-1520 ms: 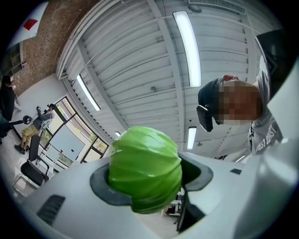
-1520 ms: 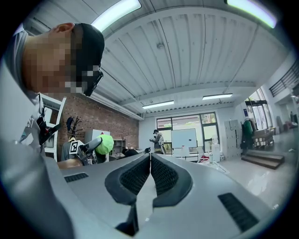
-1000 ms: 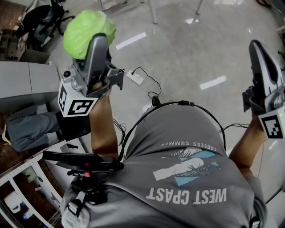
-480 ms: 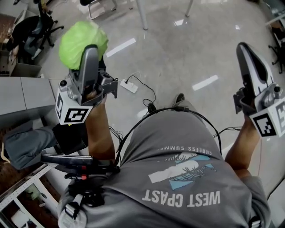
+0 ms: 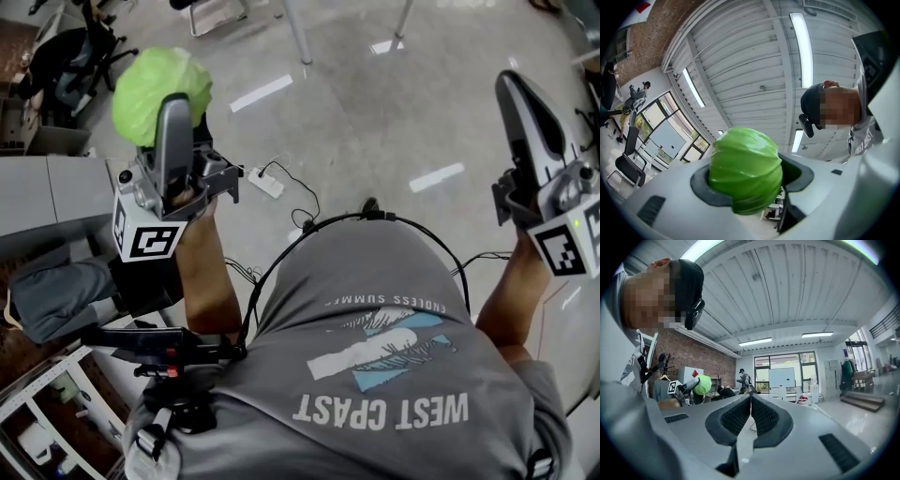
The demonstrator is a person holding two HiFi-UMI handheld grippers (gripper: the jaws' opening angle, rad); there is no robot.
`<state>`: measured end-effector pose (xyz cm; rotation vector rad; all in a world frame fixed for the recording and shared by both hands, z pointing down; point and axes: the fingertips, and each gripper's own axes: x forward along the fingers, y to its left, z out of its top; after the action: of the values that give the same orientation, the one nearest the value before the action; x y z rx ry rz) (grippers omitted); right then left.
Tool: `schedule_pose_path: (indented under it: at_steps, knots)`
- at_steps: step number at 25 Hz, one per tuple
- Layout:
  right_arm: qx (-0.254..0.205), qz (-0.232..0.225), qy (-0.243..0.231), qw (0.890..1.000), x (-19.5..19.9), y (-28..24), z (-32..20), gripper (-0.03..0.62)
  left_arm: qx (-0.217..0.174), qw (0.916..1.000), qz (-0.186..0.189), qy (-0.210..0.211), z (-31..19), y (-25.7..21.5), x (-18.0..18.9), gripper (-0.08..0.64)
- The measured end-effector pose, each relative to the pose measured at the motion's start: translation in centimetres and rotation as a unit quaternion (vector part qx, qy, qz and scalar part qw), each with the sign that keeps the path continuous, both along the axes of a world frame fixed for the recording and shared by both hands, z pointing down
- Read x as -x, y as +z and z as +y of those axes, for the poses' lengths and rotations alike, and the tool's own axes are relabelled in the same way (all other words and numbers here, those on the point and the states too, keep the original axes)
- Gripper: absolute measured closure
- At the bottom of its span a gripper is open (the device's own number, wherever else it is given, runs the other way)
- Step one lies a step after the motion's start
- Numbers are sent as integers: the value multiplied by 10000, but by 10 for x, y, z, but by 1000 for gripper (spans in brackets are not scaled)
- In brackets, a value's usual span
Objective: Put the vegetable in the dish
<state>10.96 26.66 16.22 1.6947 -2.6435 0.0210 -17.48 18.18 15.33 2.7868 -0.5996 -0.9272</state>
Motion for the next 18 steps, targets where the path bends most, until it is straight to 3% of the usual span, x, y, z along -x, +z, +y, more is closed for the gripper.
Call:
schedule_pose_path:
  at_steps: [3, 8, 18]
  knots:
    - [16, 12, -22, 10000, -20, -23, 4, 584, 8, 10000, 19, -72, 9, -22, -16, 278]
    - [93, 73, -92, 9999, -11, -24, 4, 584, 71, 9999, 75, -88, 9, -20, -11, 278]
    - [27, -18, 303, 9995, -57, -35, 26, 584, 33, 9995, -38, 303, 17, -38, -61, 278]
